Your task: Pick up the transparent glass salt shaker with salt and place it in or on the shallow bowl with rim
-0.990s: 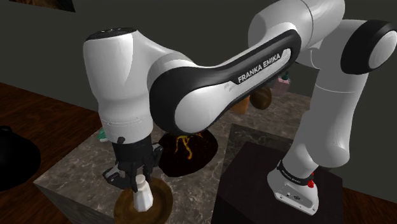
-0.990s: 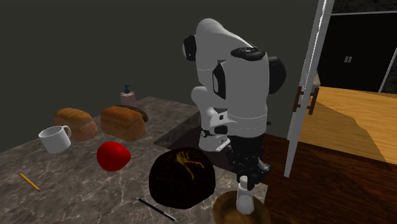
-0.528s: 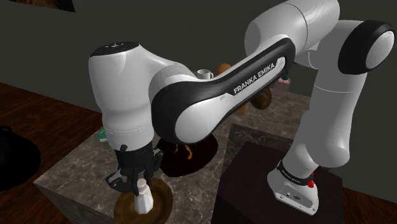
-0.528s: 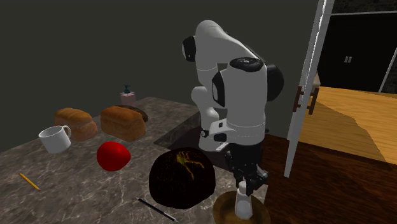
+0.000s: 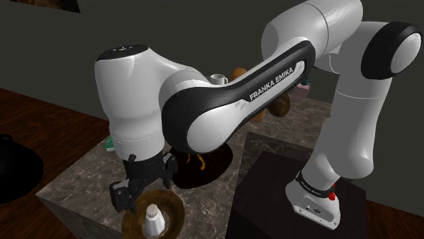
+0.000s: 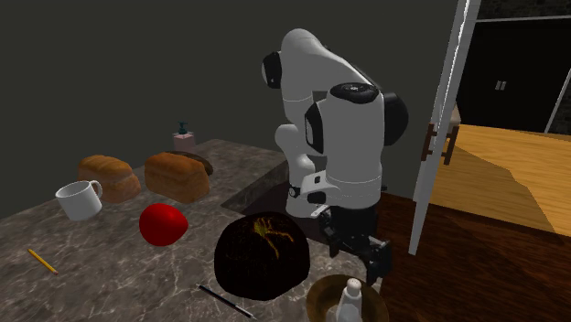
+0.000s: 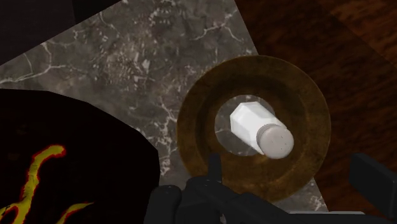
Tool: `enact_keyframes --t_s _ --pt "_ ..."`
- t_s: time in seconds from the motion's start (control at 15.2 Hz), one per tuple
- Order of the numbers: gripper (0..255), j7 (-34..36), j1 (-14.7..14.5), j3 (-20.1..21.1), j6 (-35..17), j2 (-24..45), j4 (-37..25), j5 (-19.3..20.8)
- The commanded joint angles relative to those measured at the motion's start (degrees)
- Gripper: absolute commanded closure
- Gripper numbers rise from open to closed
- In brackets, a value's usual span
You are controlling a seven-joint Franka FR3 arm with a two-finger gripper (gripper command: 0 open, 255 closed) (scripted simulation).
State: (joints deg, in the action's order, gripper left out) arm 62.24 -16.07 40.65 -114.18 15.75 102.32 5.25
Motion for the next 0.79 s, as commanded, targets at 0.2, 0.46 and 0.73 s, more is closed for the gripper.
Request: enact_keyframes --t_s 0.2,0.46,0.73 --pt "0 -0.75 0.45 0.33 5.35 -1.47 -4.2 -1.12" --pt "0 -0.88 0.53 0.4 6.79 -1.73 -5.44 -1.31" --pt "0 -0.88 0.53 0.4 6.79 -1.72 -5.44 -1.31"
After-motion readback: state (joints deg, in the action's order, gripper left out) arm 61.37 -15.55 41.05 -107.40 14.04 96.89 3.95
